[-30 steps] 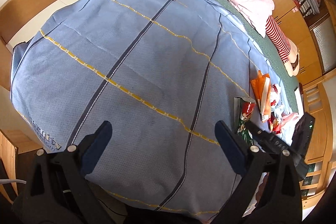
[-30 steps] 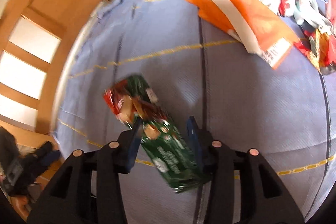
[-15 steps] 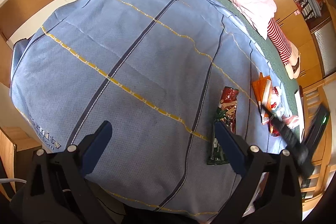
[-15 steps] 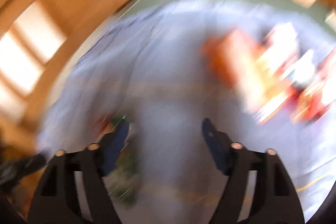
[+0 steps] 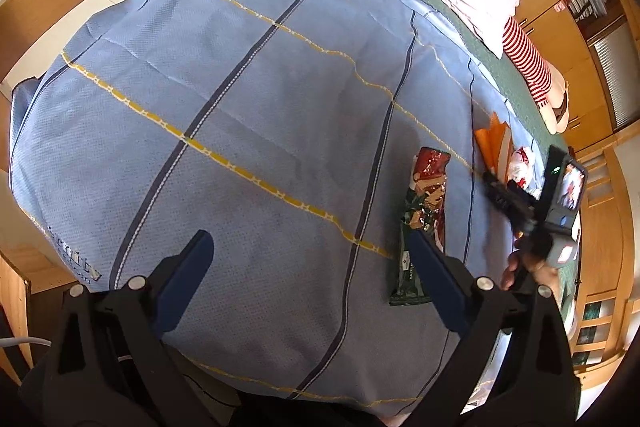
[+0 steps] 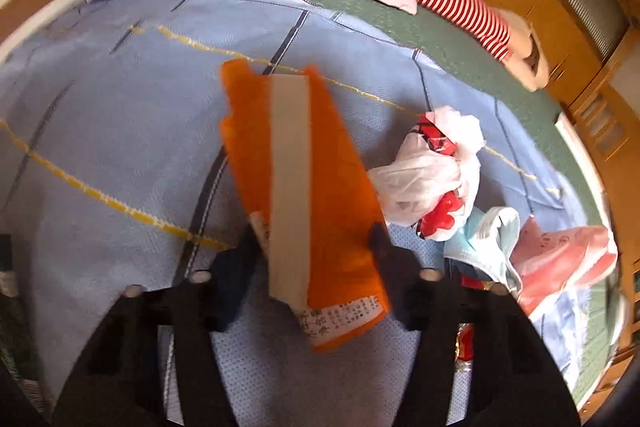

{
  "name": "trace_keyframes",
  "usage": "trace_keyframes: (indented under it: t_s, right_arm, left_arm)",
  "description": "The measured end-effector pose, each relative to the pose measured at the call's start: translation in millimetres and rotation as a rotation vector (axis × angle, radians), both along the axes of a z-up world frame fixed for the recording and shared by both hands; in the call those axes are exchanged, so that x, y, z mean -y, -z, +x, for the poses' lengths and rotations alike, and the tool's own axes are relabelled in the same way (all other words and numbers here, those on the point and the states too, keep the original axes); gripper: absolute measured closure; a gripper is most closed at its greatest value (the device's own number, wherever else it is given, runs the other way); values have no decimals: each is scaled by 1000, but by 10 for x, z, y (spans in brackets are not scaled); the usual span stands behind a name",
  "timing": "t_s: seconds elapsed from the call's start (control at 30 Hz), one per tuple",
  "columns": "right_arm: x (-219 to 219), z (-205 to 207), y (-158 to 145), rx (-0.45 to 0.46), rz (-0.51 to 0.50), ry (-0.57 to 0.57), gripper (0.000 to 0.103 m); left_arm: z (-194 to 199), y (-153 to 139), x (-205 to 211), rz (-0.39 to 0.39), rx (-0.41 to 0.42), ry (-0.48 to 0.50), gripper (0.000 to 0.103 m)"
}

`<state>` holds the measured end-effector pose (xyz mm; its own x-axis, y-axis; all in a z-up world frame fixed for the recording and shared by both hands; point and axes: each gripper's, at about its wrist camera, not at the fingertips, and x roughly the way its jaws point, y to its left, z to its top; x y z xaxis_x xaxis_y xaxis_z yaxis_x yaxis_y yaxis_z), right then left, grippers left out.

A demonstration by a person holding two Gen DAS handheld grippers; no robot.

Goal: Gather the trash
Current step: 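Grasp the green wafer bag with the left tool while the right tool grasps the orange bag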

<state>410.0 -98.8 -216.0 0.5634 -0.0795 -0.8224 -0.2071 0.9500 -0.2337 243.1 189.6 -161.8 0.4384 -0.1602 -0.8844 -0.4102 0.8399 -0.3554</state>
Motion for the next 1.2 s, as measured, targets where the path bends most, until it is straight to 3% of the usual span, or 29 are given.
trace_keyframes:
  t_s: [0.1,0.17,0.33,0.4,0.47,0.53,0.6,0.63,0.67,0.7,0.8,0.9,1.0,1.1,1.2]
  right_arm:
    - [29,-34,-182,-13,87,7,71]
    - [61,-62,-304,-39,226,25,76]
    - [322,-233,-417,-202,714,77,79]
    - [446,-342,-297,-307,948,107,79]
    - [495,-443,-119,-416,1085,162,79]
    - [484,-531,-67,-405,962,180,73]
    - [425,-614,-216,-276,718,174,46]
    - [368,-660,-293,-206,599,169,39]
    - [304,-688,-337,-160,542,152,29]
    - [217,-710,-373,-132,503,119,27]
    - [-137,-687,-331,-148,365,9,27]
    - [-362,-680,-166,-155,253,-6,30]
    - [-338,-672,-59,-163,259,2,49]
    - [-306,-787,-183,-144,281,-16,64]
    - [-215,-904,-331,-133,277,-6,70]
  left_arm:
    - [9,19,9,6,-5,-2,6]
    - [26,29,12,11,-7,-5,6]
    - [39,34,11,12,-6,-3,6]
    - [36,35,7,14,-5,-6,6]
    - [37,39,4,13,-5,-9,6]
    - [41,43,12,12,-7,-8,6]
    - [33,35,24,12,-4,-4,6]
    - [33,33,34,16,-2,1,6]
    - [28,33,38,19,-2,4,6]
    - [28,34,44,23,-3,6,6]
    - [33,51,41,20,-8,-4,6]
    - [58,64,54,9,0,-2,6]
    - [115,65,145,13,25,37,6]
    - [201,81,307,20,48,99,6]
    - [322,117,520,7,74,170,6]
